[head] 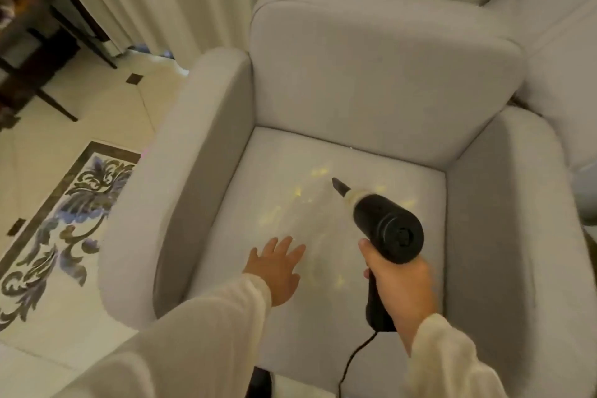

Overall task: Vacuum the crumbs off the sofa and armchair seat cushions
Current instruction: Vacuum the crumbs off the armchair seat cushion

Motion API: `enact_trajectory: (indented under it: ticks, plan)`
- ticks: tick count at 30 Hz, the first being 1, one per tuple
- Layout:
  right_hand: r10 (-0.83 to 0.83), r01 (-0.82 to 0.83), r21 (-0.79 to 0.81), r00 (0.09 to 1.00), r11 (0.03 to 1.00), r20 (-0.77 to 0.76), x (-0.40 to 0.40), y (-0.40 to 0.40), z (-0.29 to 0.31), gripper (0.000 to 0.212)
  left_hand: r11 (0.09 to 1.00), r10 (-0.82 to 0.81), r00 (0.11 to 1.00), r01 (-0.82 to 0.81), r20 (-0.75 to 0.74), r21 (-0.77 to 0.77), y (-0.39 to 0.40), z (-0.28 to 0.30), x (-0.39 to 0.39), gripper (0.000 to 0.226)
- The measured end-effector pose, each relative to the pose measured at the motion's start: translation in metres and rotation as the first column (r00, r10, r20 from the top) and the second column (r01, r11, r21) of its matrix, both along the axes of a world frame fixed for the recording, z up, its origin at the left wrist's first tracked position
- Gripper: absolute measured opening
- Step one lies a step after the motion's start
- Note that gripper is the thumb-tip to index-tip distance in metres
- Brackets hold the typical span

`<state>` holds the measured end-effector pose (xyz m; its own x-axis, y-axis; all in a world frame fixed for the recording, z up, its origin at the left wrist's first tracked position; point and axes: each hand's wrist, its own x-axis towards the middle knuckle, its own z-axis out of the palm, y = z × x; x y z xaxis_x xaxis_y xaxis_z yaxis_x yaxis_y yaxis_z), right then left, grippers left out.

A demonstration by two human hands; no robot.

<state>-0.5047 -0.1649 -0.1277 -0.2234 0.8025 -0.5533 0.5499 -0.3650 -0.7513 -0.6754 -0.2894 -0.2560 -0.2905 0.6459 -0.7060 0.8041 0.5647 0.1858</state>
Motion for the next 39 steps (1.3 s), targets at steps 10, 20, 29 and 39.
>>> enact_trajectory:
  ticks: [10,20,29,39]
  plan:
    - [0.006,-0.005,0.034,0.999,0.999,-0.041,-0.029,0.031,-0.051,0.017,0.999,0.014,0.999,-0.015,-0.03,-0.045,0.0,-0.064,-0.022,0.076]
    - [0.028,-0.028,0.004,0.997,1.0,-0.078,-0.037,0.025,-0.066,0.016,0.995,0.064,0.997,-0.06,0.039,-0.077,0.005,-0.08,-0.017,0.08]
    - [0.054,-0.058,-0.028,0.993,0.998,-0.103,-0.035,0.016,-0.064,0.016,0.996,0.042,0.998,-0.039,0.045,-0.074,0.003,-0.085,-0.023,0.083]
    - [0.158,-0.162,-0.035,0.983,0.986,-0.096,-0.033,-0.004,-0.068,0.014,0.998,0.053,0.997,-0.051,0.055,-0.044,0.0,-0.089,-0.026,0.085]
